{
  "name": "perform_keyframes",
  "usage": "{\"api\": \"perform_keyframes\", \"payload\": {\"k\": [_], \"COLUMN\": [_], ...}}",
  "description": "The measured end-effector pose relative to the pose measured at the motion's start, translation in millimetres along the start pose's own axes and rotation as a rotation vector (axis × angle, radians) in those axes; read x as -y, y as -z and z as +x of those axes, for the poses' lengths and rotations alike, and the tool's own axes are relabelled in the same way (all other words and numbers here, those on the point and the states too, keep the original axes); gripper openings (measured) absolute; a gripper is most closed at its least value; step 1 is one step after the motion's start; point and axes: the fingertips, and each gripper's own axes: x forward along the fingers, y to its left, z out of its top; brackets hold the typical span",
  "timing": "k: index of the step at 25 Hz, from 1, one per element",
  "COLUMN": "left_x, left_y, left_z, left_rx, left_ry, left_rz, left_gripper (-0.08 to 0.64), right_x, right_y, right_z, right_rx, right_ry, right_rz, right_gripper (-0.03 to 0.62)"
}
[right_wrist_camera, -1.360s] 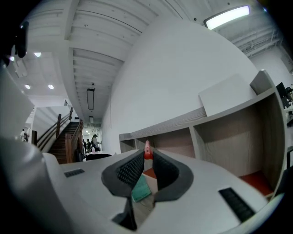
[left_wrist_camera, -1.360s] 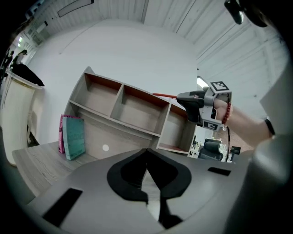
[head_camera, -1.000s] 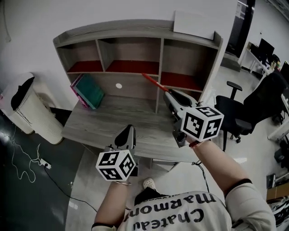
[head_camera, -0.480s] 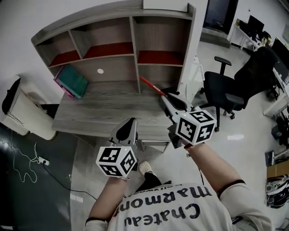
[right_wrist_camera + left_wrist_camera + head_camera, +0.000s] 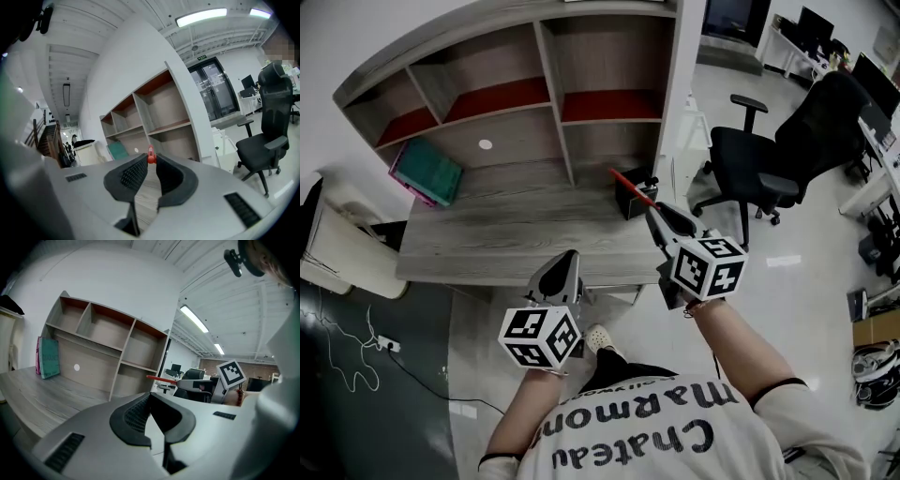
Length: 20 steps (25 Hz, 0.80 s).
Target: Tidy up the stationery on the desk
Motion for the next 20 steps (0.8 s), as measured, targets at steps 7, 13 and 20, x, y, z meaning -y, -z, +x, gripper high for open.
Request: {"api": "perform_keyframes", "payload": {"k": [7,13,20], "left_x": [-10.6,-19.2,-30.7], "left_y": [7.2,6.6,8.1], "left_z": [16.7,37.4,62.4], "left_rx": [-0.042,-0.068,-0.094], "left_ry": [0.001,0.016,0.035], "left_rz": [-0.002,-0.006,-0.016], "left_gripper": [0.015,0.015,0.015], "right_x": [33.5,53.9,79.9], "right_y": [17.4,24.3,30.7], "right_z": [11.8,27.5,44.3], "right_rx": [-0.046,-0.079,-0.116], "right_ry": [0.077,0.109,0.168], "right_rz": [-0.048,-0.044,-0.046], "right_gripper": [0.067,0.068,0.069]}}
